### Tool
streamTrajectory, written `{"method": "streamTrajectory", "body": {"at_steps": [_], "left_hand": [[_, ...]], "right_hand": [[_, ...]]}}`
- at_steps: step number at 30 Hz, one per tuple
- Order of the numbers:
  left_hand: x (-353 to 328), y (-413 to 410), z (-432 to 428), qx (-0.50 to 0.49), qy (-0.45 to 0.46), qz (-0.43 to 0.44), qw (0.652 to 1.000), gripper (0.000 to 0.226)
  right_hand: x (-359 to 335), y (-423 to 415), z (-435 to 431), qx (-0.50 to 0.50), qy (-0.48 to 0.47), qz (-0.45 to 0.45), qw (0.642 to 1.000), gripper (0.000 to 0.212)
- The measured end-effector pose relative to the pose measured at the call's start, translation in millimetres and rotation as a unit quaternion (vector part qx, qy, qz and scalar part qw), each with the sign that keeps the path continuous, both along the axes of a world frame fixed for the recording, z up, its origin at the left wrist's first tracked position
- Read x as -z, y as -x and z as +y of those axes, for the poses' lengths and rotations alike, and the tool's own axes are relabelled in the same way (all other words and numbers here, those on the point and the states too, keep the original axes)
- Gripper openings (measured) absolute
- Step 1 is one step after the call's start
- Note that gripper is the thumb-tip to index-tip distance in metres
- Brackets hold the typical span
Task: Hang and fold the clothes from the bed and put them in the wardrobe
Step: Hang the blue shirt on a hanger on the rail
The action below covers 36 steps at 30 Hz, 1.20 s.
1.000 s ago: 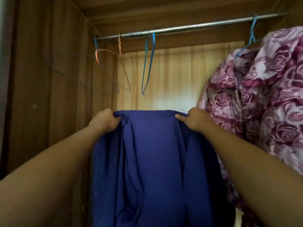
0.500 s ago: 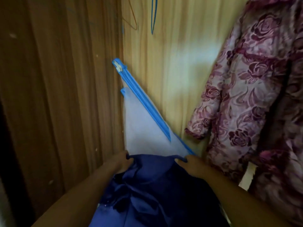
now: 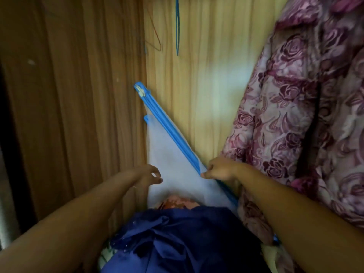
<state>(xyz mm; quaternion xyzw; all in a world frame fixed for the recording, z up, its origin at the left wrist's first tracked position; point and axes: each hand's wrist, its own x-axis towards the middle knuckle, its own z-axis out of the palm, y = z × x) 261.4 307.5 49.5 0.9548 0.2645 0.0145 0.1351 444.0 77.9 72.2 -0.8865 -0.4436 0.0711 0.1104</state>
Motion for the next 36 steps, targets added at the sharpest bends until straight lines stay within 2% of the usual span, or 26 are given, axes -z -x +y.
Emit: {"method": "streamTrajectory", "body": {"at_steps": [5, 7, 9, 11, 15, 18, 20, 22, 25, 27, 30, 36], "left_hand": [[-115.8, 17.3, -21.8, 0.027, -0.038, -0.116, 0.992, 0.04], [-159.6, 22.8, -35.1, 0.046, 0.017, -0.196, 0.979, 0.023], [-201.0, 29.6, -50.6, 0.062, 0.047, -0.262, 0.962, 0.016], [-237.5, 35.9, -63.1, 0.067, 0.029, -0.304, 0.95, 0.017], [-287.2, 51.2, -78.5, 0.068, -0.017, -0.352, 0.933, 0.027], [-304.4, 62.8, -86.0, 0.059, -0.064, -0.362, 0.928, 0.029], [-308.9, 69.0, -90.8, 0.06, -0.071, -0.366, 0.926, 0.031], [-309.9, 74.0, -92.9, 0.059, -0.073, -0.369, 0.925, 0.033], [-309.0, 82.8, -91.4, 0.063, -0.075, -0.369, 0.924, 0.033], [-308.5, 87.8, -88.1, 0.056, -0.085, -0.375, 0.922, 0.032], [-308.9, 91.1, -81.9, 0.049, -0.099, -0.379, 0.919, 0.032], [-303.1, 86.6, -70.9, 0.063, -0.076, -0.375, 0.922, 0.032]], "right_hand": [[-122.3, 22.7, -10.7, -0.018, -0.137, -0.071, 0.988, 0.058], [-166.7, 37.2, -16.9, -0.033, -0.226, -0.096, 0.969, 0.058], [-206.2, 54.6, -23.0, -0.054, -0.318, -0.112, 0.94, 0.063], [-239.8, 73.2, -25.8, -0.081, -0.385, -0.134, 0.909, 0.07], [-292.7, 115.6, -18.2, -0.135, -0.481, -0.191, 0.845, 0.095], [-323.4, 145.3, -5.3, -0.161, -0.532, -0.226, 0.8, 0.096], [-339.3, 155.4, 2.8, -0.148, -0.522, -0.252, 0.802, 0.081], [-348.6, 158.4, 9.4, -0.14, -0.51, -0.261, 0.808, 0.054], [-356.4, 154.4, 15.6, -0.129, -0.539, -0.265, 0.789, 0.024], [-362.2, 150.8, 15.1, -0.132, -0.562, -0.23, 0.784, 0.019], [-373.6, 145.3, 10.2, -0.129, -0.57, -0.172, 0.793, 0.017], [-398.0, 142.6, -1.6, -0.102, -0.571, -0.12, 0.806, 0.013]]}}
